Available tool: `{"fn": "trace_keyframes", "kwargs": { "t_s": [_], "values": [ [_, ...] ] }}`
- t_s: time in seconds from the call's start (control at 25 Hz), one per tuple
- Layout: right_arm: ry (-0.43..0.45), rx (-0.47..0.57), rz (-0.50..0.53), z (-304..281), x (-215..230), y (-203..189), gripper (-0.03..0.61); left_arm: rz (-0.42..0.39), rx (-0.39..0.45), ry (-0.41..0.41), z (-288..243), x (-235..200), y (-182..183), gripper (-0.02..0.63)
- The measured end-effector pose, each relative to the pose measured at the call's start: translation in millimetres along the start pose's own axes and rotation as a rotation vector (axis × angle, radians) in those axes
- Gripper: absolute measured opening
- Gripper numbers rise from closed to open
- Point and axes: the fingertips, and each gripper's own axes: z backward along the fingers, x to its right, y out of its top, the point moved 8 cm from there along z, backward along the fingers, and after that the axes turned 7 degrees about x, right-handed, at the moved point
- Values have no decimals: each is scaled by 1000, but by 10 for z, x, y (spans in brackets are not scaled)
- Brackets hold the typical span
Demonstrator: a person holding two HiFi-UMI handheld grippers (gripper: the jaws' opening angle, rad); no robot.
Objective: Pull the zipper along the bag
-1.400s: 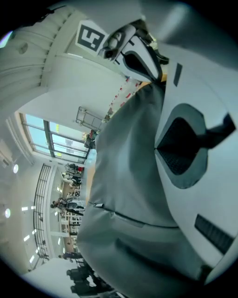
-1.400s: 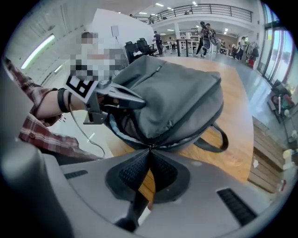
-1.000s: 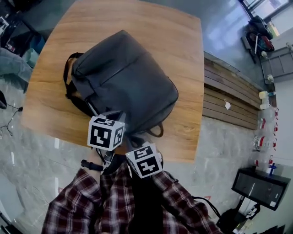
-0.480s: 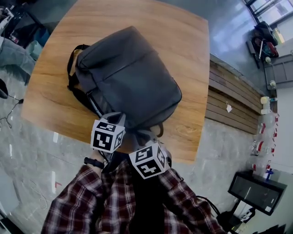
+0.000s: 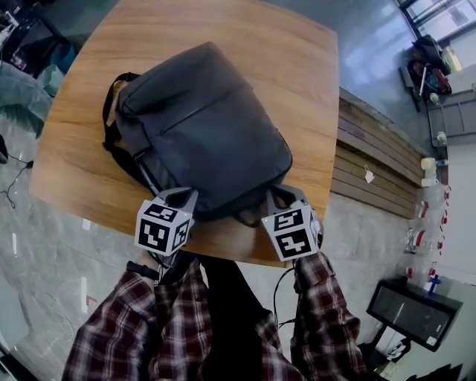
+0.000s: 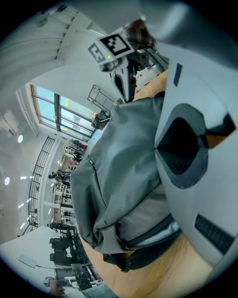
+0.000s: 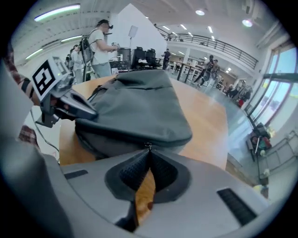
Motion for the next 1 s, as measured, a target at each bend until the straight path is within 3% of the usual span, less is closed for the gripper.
{"fn": "trace_keyframes", "kwargs": {
  "t_s": [0.2,0.44,0.6,0.68,0.8,0.88,0.92,1.0],
  "values": [
    [-85,-11,-104,-103,654,-103,17,13,-8,-11,-10,-41,-3,8],
    [-47,-36,-176,-73,434,-211,17,-3,-99,-44,-13,-180,71,8],
    [44,-42,-217,102,-111,-440,17,-132,-146,28,-26,-460,272,8],
    [97,-33,-225,172,-461,-480,17,-217,-167,122,-46,-591,434,8],
    [161,-16,-237,203,-935,-416,17,-427,-183,314,-19,-595,759,8],
    [200,-8,-244,173,-1172,-338,17,-508,-141,361,33,-433,953,8],
    [219,-3,-242,148,-1263,-289,17,-480,-107,328,51,-309,1019,8],
    [249,11,-236,93,-1403,-179,17,-317,-58,181,44,-40,1031,8]
  ]
}}
